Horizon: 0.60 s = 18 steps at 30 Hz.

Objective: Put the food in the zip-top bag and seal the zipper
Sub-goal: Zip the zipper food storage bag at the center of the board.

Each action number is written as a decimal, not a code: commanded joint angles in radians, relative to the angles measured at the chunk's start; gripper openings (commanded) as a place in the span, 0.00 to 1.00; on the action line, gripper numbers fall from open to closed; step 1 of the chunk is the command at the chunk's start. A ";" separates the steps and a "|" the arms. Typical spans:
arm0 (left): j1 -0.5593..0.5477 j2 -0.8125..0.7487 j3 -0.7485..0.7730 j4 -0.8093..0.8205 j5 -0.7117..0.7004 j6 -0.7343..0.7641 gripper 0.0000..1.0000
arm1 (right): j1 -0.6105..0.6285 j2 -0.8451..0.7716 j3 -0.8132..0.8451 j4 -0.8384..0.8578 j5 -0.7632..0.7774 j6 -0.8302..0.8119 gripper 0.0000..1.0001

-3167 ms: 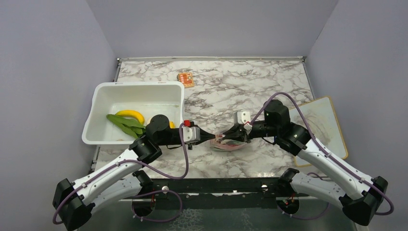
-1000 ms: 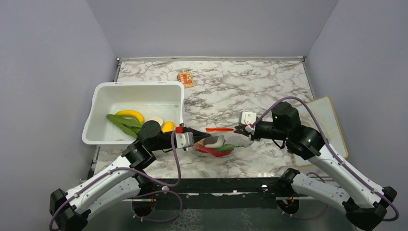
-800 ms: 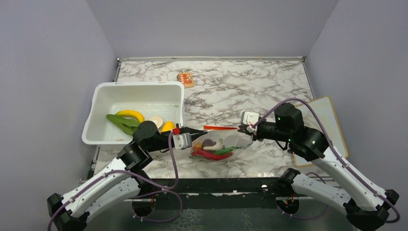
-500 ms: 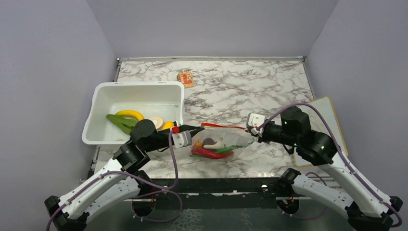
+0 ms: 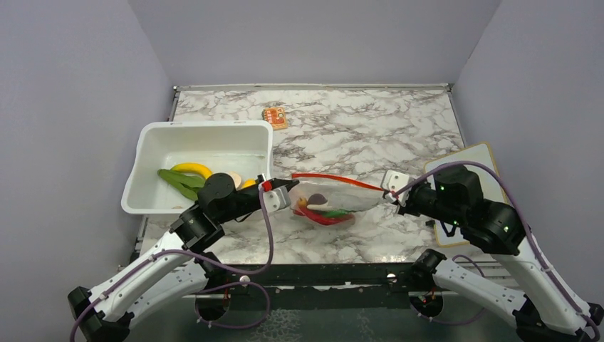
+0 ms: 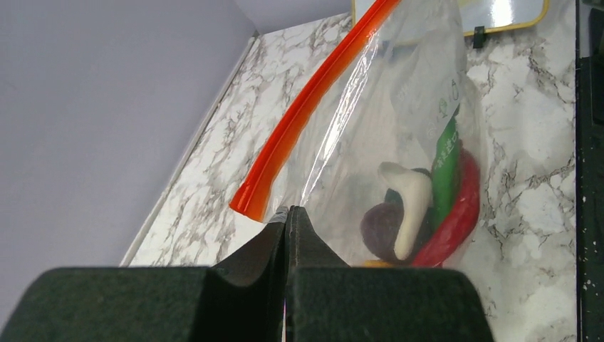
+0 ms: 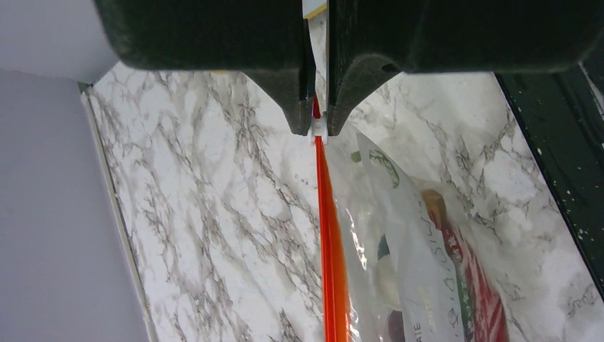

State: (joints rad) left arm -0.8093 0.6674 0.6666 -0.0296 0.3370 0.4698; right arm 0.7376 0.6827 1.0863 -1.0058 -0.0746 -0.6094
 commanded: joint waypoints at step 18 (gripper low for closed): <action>0.155 0.070 0.009 0.152 0.108 -0.104 0.00 | -0.011 -0.038 0.048 -0.157 -0.038 0.024 0.01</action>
State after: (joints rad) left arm -0.6853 0.7288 0.6662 0.0830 0.4629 0.3893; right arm 0.7376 0.6437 1.1442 -1.1080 -0.0731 -0.6102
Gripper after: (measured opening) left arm 0.009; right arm 0.052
